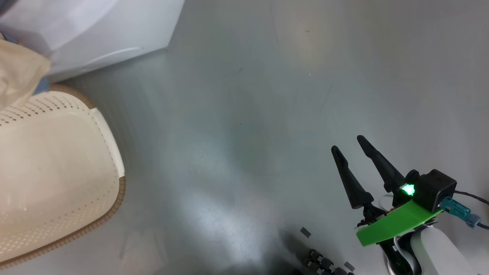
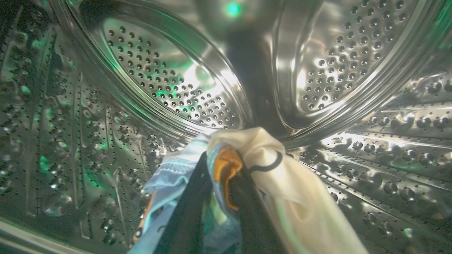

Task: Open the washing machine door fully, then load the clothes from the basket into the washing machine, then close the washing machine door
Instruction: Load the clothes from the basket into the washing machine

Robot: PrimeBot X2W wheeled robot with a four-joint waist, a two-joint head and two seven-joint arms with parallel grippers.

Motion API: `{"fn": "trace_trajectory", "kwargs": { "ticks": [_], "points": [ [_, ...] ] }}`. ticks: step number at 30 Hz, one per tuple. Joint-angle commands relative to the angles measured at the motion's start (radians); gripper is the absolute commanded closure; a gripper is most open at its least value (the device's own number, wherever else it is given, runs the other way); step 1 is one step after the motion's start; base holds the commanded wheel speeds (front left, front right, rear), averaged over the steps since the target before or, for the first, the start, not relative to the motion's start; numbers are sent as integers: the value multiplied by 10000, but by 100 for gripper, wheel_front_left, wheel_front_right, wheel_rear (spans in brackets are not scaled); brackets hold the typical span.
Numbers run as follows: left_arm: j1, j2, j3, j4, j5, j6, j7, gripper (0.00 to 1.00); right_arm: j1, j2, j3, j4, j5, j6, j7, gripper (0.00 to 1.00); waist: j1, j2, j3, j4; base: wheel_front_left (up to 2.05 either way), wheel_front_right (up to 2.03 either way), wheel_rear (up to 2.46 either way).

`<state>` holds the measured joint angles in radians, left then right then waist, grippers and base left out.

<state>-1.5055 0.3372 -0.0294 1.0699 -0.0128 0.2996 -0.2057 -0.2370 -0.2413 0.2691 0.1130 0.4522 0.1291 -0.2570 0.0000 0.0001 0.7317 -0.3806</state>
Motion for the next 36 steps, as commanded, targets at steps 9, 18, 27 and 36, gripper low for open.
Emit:
{"fn": "trace_trajectory", "kwargs": {
  "ticks": [9, 18, 27, 36],
  "points": [
    [-421, 169, -143, 943, 7, 433, 373, 0, 323, -137, 86, -105, 154, 16, -48, 0, 0, -1, -475, 188, 0, 0, 0],
    [-265, -206, -130, 1482, -265, 652, 339, 0, 335, -186, -57, -124, 108, 16, -48, 0, 0, -1, -815, 573, 0, 0, 0],
    [225, -954, -187, 1545, -568, 599, -52, 0, 308, -222, -314, -171, 50, 16, -48, 0, 0, -1, -1107, 1141, 0, 0, 0],
    [1477, -1833, -162, 706, -1035, 143, -468, 0, 425, -312, -755, -332, -100, 16, -48, 0, 0, -1, -1478, 2105, 0, 0, 0]
  ]
}}
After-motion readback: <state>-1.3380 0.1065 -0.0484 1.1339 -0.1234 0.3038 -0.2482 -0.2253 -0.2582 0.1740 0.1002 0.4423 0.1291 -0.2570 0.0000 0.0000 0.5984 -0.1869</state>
